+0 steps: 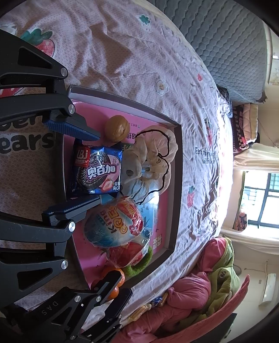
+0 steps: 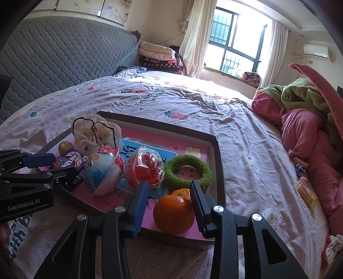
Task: Organize objects
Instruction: 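Lower the snack pack with the left gripper while the right lowers the orange into the tray, then open the left gripper to drop the snack pack while the right releases the orange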
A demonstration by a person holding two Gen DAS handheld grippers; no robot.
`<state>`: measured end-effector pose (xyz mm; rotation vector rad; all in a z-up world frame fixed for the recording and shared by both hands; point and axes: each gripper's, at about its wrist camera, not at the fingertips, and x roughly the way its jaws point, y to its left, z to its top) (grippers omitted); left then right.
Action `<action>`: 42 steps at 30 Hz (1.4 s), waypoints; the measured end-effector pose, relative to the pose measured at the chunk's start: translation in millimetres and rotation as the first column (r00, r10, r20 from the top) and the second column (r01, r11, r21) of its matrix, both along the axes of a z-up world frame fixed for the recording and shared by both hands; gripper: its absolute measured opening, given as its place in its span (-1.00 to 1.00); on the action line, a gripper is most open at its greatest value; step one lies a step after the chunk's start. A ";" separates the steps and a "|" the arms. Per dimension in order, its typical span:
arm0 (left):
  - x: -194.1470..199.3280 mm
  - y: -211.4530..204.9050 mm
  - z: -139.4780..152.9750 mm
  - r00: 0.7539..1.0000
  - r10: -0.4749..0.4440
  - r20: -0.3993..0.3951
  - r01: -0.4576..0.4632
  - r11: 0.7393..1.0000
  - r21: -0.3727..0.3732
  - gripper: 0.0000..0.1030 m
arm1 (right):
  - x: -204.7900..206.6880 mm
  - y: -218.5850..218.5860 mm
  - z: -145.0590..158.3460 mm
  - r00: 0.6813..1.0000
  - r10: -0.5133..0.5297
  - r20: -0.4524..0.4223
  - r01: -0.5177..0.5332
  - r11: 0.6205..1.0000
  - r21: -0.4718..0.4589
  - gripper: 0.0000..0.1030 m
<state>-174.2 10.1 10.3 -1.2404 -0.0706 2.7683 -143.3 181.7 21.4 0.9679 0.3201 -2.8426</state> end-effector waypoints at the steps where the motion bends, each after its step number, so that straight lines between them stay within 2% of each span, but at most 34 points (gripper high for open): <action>1: 0.3 0.2 0.6 1.000 0.000 0.001 0.000 1.000 0.002 0.06 | -0.6 0.1 0.1 1.000 -0.002 0.000 0.002 1.000 -0.005 -0.23; 12: 2.6 0.2 4.4 1.000 -0.003 -0.012 0.003 1.000 0.004 0.06 | -7.6 -6.6 -0.8 1.000 0.004 -0.013 -0.005 0.999 -0.046 -0.23; 21: 6.3 -2.4 10.0 1.000 -0.001 -0.028 0.001 1.000 0.011 0.06 | -4.0 0.4 8.6 0.998 -0.031 -0.051 0.027 0.997 -0.071 -0.22; 25: 7.7 -0.9 12.7 0.999 0.005 -0.040 -0.005 1.000 0.003 0.06 | -3.8 1.6 10.0 0.999 -0.030 -0.039 0.026 0.995 -0.098 -0.03; 27: 8.6 -0.8 14.7 0.999 0.007 -0.046 -0.007 1.000 0.007 0.07 | -2.6 1.4 12.4 0.998 -0.032 -0.046 0.026 0.994 -0.110 0.01; 31: 9.9 -1.2 17.0 0.998 0.006 -0.056 -0.006 1.000 0.003 0.22 | 0.0 2.3 17.9 0.997 -0.039 -0.062 0.031 0.992 -0.124 0.19; 36: 12.1 -1.3 19.3 0.998 0.016 -0.066 -0.017 1.000 -0.009 0.30 | 2.2 4.0 21.6 0.996 -0.055 -0.074 0.045 0.990 -0.130 0.22; 42: 14.9 -4.7 25.0 0.996 0.030 -0.084 -0.030 1.000 0.000 0.40 | 7.2 4.7 27.3 0.993 -0.064 -0.097 0.051 0.990 -0.132 0.36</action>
